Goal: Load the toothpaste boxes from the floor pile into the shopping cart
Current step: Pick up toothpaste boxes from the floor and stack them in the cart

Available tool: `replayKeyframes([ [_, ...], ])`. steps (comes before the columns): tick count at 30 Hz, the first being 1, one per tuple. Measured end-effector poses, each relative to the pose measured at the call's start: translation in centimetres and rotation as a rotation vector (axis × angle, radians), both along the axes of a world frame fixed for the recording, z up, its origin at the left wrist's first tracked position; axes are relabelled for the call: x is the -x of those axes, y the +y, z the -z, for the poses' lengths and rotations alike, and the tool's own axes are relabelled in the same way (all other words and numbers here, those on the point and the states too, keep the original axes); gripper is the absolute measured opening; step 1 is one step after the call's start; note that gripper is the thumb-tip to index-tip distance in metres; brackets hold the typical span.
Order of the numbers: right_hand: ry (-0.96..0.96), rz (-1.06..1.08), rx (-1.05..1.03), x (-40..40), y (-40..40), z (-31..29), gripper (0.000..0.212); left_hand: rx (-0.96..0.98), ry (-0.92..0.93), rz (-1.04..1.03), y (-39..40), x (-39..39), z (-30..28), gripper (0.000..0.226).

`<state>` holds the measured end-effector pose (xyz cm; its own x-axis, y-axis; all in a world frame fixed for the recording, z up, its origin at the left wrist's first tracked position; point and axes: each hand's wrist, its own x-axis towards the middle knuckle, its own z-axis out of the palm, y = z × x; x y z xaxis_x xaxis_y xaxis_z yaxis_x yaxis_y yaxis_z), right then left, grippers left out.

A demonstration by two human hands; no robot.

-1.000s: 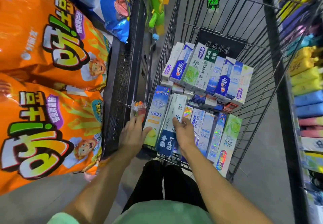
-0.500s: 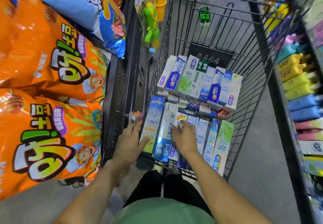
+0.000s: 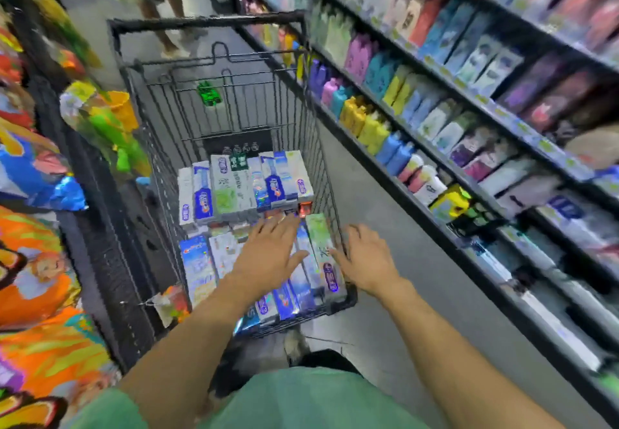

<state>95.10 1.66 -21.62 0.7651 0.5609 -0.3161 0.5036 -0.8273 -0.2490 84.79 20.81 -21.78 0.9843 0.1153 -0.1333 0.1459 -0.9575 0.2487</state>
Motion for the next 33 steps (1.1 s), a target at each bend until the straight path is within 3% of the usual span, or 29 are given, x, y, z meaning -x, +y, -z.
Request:
replayKeyframes([
  [5, -0.123, 0.3, 0.084, 4.3, -12.5, -4.2, 0.063, -0.103, -0.032, 0.402, -8.0, -3.1, -3.2, 0.069],
  [10, -0.163, 0.658, 0.167, 13.3, -24.8, -7.5, 0.071, -0.129, -0.089, 0.709, -19.5, -3.2, -5.6, 0.093],
  [16, -0.191, 1.056, 0.285, 27.1, -36.5, -8.8, 0.084, -0.182, -0.142, 1.105, -34.9, 0.7, -6.8, 0.078],
  [20, -0.165, 1.26, 0.323, 35.9, -42.9, -8.8, 0.071, -0.192, -0.156, 1.302, -44.6, 5.3, -7.6, 0.077],
  [27, -0.186, 1.517, 0.31, 48.5, -52.2, -8.6, 0.07, -0.22, -0.241, 1.508, -58.9, 13.5, -7.7, 0.094],
  [33, -0.209, 1.592, 0.3, 55.9, -59.1, -8.7, 0.076, -0.127, -0.266, 1.549, -68.5, 18.9, -6.8, 0.082],
])
